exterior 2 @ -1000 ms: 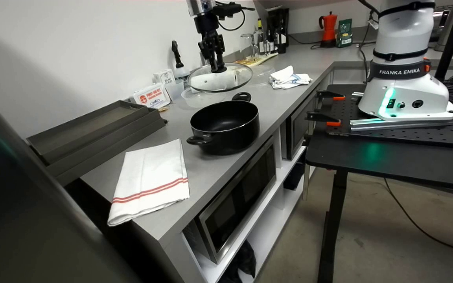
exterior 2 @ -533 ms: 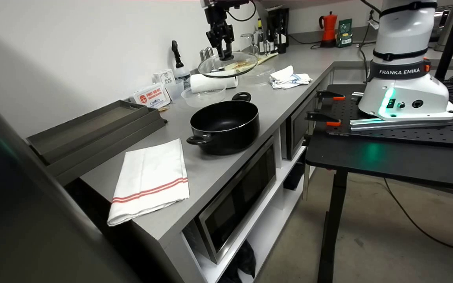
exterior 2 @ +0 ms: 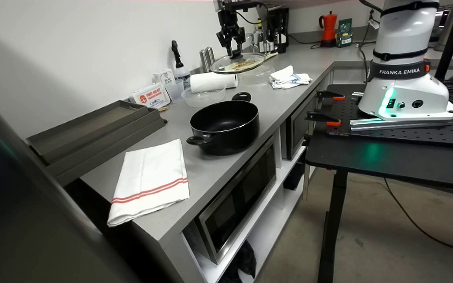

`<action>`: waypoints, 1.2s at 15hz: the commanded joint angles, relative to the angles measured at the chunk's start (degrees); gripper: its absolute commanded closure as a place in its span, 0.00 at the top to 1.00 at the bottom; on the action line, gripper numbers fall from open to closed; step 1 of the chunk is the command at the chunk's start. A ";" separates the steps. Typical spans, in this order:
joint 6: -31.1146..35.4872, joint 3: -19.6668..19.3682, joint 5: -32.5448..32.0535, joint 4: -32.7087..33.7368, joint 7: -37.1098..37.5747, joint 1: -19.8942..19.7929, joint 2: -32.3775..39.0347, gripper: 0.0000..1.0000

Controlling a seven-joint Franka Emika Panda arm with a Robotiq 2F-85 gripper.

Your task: Remove the glass lid from the pot and put it on the right side of the counter.

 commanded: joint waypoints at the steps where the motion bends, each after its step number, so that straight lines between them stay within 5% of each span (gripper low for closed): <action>1: -2.49 -0.71 4.30 4.91 0.38 -1.75 3.91 0.26; 18: -1.70 -0.64 10.39 17.82 6.38 -5.78 24.50 0.26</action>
